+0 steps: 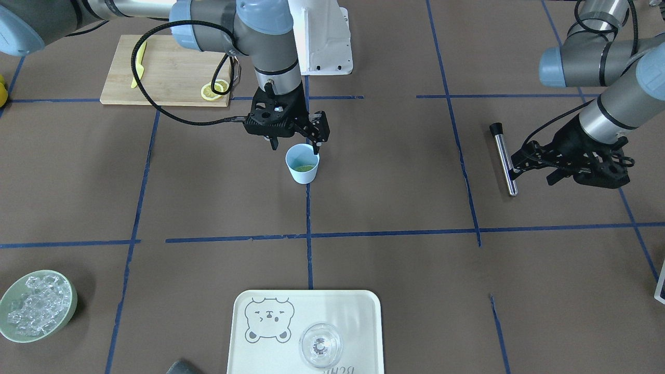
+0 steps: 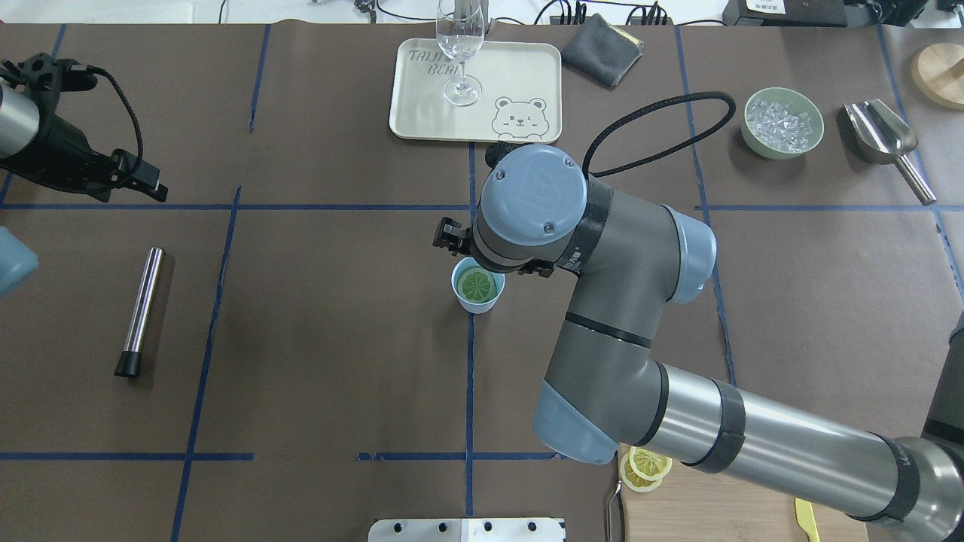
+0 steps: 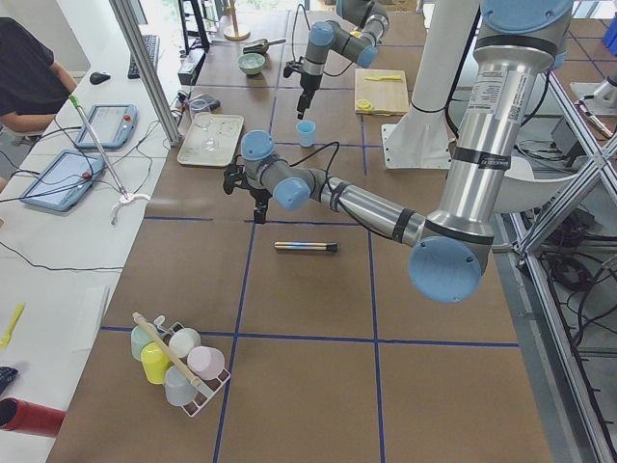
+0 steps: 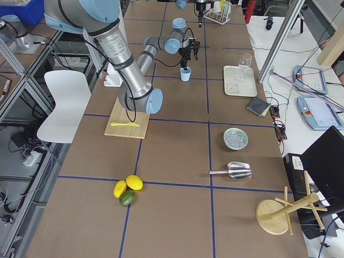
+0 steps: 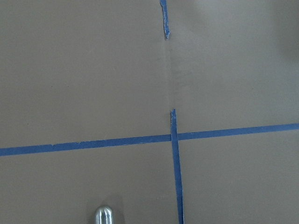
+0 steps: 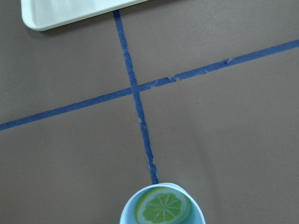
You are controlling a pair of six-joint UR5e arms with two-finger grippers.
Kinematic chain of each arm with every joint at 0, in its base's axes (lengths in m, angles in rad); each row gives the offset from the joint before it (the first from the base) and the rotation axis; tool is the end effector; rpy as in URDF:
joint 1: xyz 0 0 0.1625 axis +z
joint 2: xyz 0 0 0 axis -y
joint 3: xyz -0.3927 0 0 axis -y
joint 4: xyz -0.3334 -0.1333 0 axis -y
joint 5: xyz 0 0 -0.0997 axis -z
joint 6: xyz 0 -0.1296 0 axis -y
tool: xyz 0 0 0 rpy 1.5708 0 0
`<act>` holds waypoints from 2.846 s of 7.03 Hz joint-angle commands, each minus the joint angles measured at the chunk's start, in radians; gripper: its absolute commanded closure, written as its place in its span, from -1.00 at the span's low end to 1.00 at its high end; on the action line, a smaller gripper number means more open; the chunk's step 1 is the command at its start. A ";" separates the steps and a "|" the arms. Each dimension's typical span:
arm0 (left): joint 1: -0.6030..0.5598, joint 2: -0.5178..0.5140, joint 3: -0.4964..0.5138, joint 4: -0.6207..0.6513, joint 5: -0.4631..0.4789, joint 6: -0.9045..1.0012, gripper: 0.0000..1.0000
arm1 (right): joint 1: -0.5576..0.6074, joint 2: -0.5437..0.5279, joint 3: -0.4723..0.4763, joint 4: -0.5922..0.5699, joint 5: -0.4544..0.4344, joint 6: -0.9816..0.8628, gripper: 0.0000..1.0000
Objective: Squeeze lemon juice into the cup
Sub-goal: 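Open the right gripper to drop the lemon slice into the cup, then raise the right gripper away from the cup while the left gripper approaches the muddler, then close the left gripper around the steel muddler rod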
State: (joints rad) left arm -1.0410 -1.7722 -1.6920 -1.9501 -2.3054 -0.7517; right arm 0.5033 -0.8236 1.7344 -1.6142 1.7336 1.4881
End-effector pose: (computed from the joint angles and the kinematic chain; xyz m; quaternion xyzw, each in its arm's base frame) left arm 0.2293 -0.4834 0.4506 0.0556 0.4621 0.0257 0.8847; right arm -0.5006 -0.4038 0.1939 0.0503 -0.4223 0.1554 0.8916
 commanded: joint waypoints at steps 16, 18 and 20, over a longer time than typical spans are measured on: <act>0.168 0.088 0.103 -0.010 0.098 -0.057 -1.00 | 0.475 -0.307 0.183 -0.079 0.366 -0.601 -1.00; 0.168 0.089 0.097 -0.010 0.098 -0.060 -0.46 | 0.475 -0.308 0.185 -0.079 0.366 -0.601 -1.00; 0.170 0.088 0.094 -0.010 0.095 -0.061 0.63 | 0.480 -0.310 0.185 -0.079 0.368 -0.603 -1.00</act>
State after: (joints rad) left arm -0.8723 -1.6832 -1.5961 -1.9604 -2.2090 -0.8115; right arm 0.9807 -1.1324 1.9188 -1.6935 2.1004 0.8856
